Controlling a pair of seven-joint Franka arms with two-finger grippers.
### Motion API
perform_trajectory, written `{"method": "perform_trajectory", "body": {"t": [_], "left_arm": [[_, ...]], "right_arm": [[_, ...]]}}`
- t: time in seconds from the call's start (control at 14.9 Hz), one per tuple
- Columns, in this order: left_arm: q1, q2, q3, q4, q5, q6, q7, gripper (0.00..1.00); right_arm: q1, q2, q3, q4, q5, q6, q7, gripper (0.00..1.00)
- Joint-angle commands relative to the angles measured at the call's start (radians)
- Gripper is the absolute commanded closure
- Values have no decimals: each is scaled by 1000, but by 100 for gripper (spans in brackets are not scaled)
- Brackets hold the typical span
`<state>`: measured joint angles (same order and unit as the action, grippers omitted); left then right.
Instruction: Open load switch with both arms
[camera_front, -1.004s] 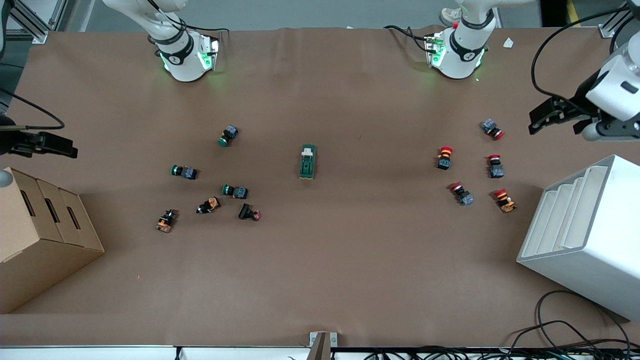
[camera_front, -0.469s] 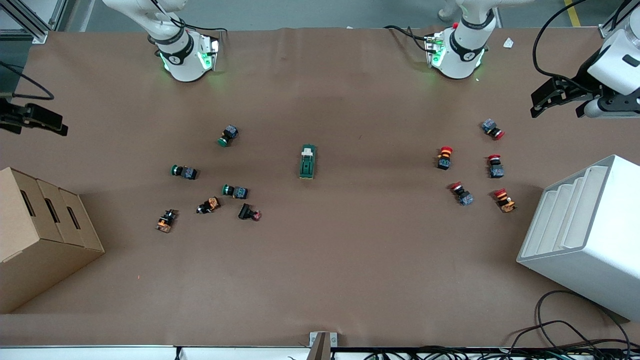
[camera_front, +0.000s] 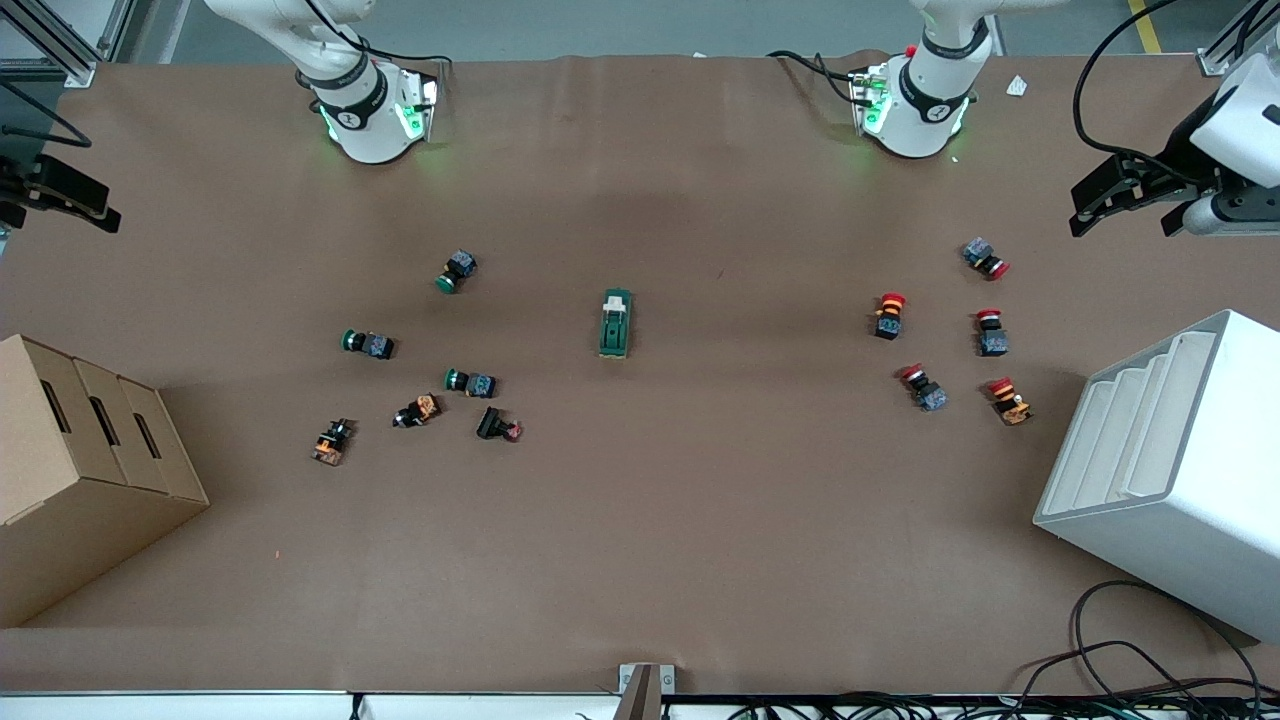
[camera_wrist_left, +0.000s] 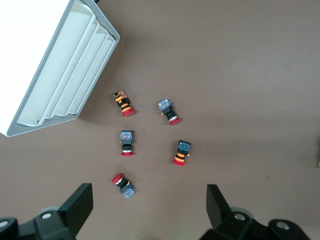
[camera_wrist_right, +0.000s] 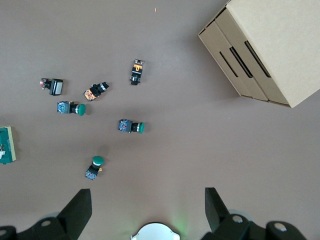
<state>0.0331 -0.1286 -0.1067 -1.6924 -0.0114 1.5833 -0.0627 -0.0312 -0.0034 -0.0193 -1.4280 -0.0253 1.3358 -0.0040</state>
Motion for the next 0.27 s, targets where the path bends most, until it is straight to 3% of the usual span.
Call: {"method": "perform_trajectory", "body": {"t": [0.0, 0.2], "left_arm": [[7, 27, -2, 48, -4, -31, 3, 0], [19, 27, -2, 50, -5, -40, 11, 0]], "right_arm": [[7, -35, -5, -43, 7, 19, 9, 0], [5, -99, -7, -132, 36, 45, 7, 0]]}}
